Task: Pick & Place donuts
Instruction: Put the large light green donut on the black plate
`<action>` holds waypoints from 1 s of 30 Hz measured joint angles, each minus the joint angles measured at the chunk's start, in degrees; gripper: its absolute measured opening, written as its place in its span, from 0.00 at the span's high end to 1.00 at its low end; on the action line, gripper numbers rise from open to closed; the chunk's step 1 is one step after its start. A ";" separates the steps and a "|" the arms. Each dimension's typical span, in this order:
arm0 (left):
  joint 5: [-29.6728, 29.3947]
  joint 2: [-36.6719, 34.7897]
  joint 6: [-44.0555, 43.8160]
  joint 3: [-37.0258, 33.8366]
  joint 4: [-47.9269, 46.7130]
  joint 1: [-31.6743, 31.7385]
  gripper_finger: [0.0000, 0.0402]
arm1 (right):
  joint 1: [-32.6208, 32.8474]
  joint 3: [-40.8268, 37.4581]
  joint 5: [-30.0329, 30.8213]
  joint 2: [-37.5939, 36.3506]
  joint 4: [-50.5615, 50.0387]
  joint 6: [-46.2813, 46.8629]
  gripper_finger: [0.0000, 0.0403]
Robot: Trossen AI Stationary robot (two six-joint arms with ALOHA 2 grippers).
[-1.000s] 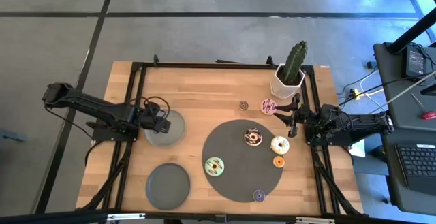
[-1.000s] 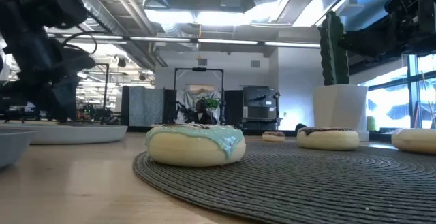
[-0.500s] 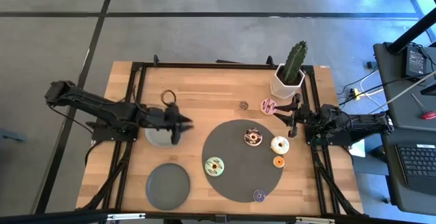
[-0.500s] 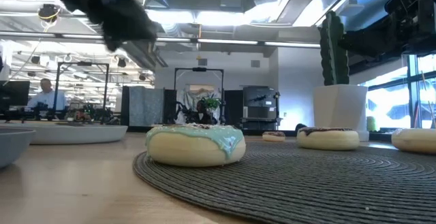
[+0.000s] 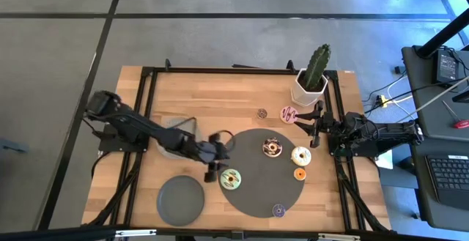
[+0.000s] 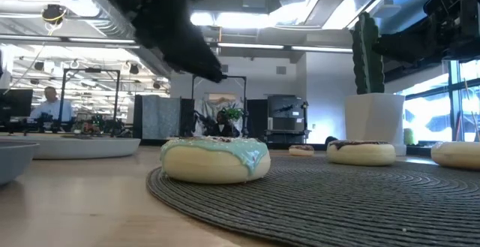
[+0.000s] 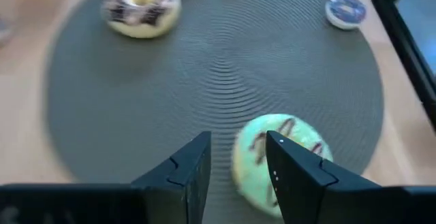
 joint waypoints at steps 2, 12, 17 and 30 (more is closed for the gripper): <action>2.30 3.18 0.11 2.64 -0.52 -0.23 0.67 | 0.02 0.00 0.02 0.02 0.00 0.04 0.67; 4.40 11.81 -3.02 5.96 -1.51 -0.23 0.67 | 0.00 0.00 0.02 0.02 0.00 0.15 0.67; 6.08 13.56 -3.03 5.95 -1.55 -0.44 0.66 | 0.01 0.00 0.02 0.01 0.00 0.15 0.67; 6.90 13.88 -3.50 5.95 -1.92 -0.71 0.70 | 0.00 0.00 -0.01 0.02 0.00 0.15 0.67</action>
